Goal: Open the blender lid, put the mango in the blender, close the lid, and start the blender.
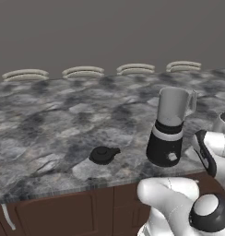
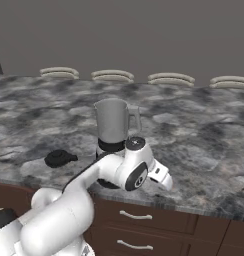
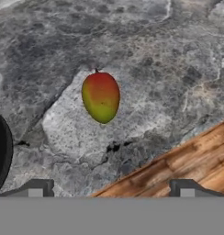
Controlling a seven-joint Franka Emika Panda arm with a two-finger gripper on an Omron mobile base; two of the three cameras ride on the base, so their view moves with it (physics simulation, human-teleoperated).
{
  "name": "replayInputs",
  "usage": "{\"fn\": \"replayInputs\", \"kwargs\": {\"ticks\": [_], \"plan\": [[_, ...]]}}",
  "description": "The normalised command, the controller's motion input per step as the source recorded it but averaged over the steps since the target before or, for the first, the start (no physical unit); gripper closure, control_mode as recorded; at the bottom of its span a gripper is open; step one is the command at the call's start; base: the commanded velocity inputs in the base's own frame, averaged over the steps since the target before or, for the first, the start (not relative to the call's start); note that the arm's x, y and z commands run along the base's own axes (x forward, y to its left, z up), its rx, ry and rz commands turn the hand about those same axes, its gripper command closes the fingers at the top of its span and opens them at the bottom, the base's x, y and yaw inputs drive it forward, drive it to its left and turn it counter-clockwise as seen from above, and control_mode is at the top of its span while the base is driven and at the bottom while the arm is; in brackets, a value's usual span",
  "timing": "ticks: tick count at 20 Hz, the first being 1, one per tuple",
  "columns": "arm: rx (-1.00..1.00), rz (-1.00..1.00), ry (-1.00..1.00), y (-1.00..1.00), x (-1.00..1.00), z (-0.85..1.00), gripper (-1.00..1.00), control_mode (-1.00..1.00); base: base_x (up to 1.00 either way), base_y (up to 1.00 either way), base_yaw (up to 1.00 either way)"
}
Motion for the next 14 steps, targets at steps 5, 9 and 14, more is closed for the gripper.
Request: {"fn": "replayInputs", "kwargs": {"ticks": [5, 9, 14], "plan": [[0.01, 0.0, 0.05, -0.75, 0.2, -0.38, -1.0, -1.0, 0.0, 0.0, 0.0], [0.18, 0.12, 0.0, -0.35, 0.15, 0.01, -1.0, -1.0, 0.0, 0.0, 0.0], [0.25, 0.25, 0.0, -0.03, 0.11, 0.01, -1.0, -1.0, 0.0, 0.0, 0.0]]}}
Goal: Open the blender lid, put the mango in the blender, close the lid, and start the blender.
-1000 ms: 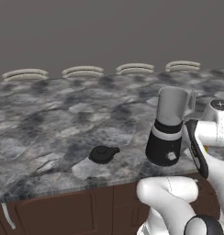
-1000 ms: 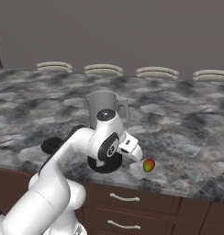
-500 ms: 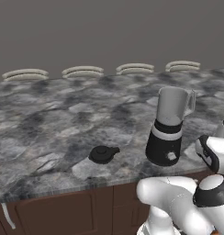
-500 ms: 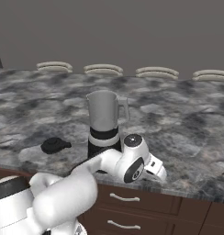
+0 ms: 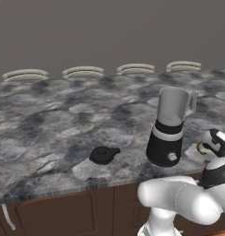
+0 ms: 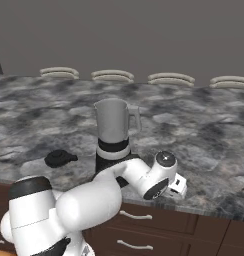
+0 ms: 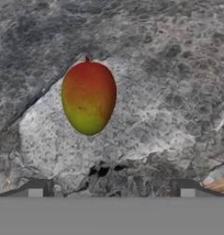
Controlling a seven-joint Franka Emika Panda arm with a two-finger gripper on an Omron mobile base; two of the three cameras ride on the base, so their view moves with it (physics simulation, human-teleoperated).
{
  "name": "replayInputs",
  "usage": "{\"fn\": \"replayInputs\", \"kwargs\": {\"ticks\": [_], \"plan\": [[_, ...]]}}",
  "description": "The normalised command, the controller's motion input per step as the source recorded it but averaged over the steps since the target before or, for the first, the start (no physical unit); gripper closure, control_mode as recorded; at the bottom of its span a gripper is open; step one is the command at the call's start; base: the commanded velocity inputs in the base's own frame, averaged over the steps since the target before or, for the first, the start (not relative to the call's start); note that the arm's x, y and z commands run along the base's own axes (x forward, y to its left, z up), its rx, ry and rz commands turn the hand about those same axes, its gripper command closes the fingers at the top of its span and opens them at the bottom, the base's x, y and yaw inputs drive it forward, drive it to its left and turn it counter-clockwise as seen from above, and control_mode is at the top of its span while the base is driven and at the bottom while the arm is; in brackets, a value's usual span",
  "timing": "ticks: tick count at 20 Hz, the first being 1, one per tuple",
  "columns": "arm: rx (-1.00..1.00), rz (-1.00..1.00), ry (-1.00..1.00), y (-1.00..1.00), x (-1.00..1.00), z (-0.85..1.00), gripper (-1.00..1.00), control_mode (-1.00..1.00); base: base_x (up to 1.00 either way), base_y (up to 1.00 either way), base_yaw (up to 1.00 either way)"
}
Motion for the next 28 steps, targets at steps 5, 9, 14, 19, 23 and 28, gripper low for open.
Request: {"fn": "replayInputs", "kwargs": {"ticks": [5, 9, 14, 19, 23, 28], "plan": [[0.18, 0.23, 0.0, 0.0, 0.16, 0.05, -1.0, -1.0, 0.0, 0.0, 0.0], [0.01, 0.08, 0.0, 0.04, 0.14, 0.12, -1.0, -1.0, 0.0, 0.0, 0.0], [0.0, 0.03, 0.02, 0.21, 0.11, 0.0, -1.0, -1.0, 0.0, 0.0, 0.0], [0.0, 0.0, 0.04, 0.29, 0.02, 0.0, -1.0, -1.0, 0.0, 0.0, 0.0], [0.0, 0.0, 0.0, 0.25, 0.08, 0.0, -1.0, -1.0, 0.0, 0.0, 0.0], [0.0, 0.0, 0.0, 0.01, 0.1, -0.05, -1.0, -1.0, 0.0, 0.0, 0.0]]}}
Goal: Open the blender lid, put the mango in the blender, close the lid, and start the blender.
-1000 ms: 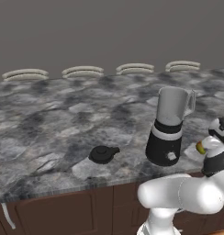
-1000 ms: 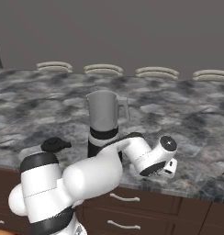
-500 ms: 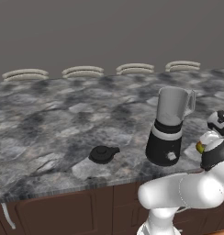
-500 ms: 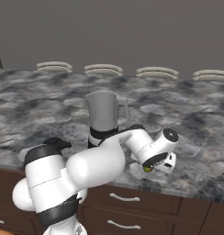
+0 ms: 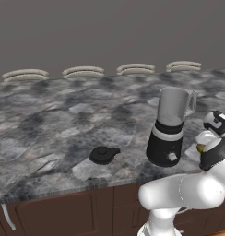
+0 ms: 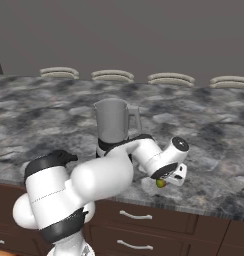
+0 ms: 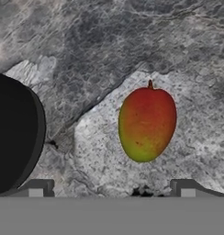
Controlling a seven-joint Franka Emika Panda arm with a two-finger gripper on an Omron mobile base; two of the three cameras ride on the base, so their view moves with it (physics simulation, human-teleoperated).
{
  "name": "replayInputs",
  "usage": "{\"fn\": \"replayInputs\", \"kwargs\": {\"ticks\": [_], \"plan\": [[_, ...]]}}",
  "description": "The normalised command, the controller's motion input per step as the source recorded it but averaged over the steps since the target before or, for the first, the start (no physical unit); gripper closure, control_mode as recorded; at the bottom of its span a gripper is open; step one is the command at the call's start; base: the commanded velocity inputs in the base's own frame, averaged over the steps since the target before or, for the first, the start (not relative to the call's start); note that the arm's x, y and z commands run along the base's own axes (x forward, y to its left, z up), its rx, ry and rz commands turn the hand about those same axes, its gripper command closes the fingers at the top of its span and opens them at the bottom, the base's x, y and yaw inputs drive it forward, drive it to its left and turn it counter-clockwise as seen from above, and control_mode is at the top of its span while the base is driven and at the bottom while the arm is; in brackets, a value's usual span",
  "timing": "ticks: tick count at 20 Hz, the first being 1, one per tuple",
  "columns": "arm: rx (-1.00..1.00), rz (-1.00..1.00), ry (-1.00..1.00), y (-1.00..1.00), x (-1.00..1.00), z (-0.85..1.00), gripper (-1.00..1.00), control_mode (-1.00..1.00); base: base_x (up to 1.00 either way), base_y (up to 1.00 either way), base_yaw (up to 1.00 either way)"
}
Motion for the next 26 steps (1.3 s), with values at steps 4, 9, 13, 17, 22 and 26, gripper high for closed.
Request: {"fn": "replayInputs", "kwargs": {"ticks": [4, 9, 13, 17, 22, 26], "plan": [[0.0, 0.0, 0.0, -0.01, 0.17, -0.01, -1.0, -1.0, 0.0, 0.0, 0.0], [0.0, 0.0, 0.0, -0.04, 0.18, 0.0, -1.0, -1.0, 0.0, 0.0, 0.0], [0.0, 0.0, 0.01, -0.24, 0.07, -0.06, -1.0, -1.0, 0.0, 0.0, 0.0], [0.0, 0.0, 0.02, -0.2, 0.03, -0.18, -1.0, -1.0, 0.0, 0.0, 0.0], [0.0, 0.0, 0.02, -0.08, 0.11, -0.15, -1.0, -1.0, 0.0, 0.0, 0.0], [0.0, 0.0, 0.02, -0.01, 0.22, -0.08, -1.0, -1.0, 0.0, 0.0, 0.0]]}}
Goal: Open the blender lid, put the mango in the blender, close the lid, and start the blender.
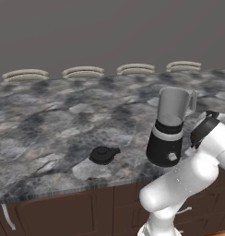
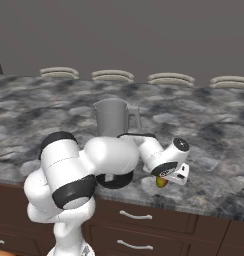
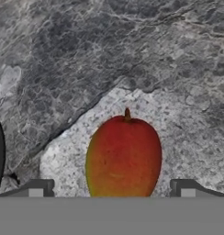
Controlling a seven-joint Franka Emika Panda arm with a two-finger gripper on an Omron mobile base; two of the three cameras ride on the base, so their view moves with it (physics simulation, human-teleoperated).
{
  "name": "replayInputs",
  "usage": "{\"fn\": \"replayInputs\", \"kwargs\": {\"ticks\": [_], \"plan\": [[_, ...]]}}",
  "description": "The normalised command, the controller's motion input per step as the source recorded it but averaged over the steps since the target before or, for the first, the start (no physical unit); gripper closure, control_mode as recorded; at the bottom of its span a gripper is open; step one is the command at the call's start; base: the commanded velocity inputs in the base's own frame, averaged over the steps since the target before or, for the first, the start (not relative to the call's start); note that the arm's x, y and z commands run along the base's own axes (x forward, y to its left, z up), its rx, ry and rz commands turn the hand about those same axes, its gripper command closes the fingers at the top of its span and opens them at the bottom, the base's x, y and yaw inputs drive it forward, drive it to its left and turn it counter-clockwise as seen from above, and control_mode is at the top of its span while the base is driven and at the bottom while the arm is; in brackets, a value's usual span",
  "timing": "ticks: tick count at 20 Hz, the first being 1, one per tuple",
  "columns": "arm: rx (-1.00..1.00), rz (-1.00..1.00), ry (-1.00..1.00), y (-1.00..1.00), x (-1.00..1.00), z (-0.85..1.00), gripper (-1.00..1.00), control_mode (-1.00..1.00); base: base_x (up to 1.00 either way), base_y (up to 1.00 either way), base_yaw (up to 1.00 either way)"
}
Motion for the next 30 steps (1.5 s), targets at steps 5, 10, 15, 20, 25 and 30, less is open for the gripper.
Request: {"fn": "replayInputs", "kwargs": {"ticks": [5, 10, 15, 20, 25, 30], "plan": [[0.0, 0.0, 0.03, 0.0, 0.08, -0.13, -1.0, -1.0, 0.0, 0.0, 0.0], [0.0, 0.01, 0.04, 0.0, 0.0, -0.29, 1.0, -1.0, 0.0, 0.0, 0.0], [0.0, 0.0, 0.0, 0.09, -0.05, -0.04, 1.0, -1.0, 0.0, 0.0, 0.0], [0.03, 0.0, -0.08, -0.18, -0.22, 0.68, 1.0, -1.0, 0.0, 0.0, 0.0], [0.03, 0.0, -0.12, -0.12, -0.3, 1.0, 1.0, -1.0, 0.0, 0.0, 0.0], [0.0, 0.0, -0.09, 0.05, -0.26, 1.0, 1.0, -1.0, 0.0, 0.0, 0.0]]}}
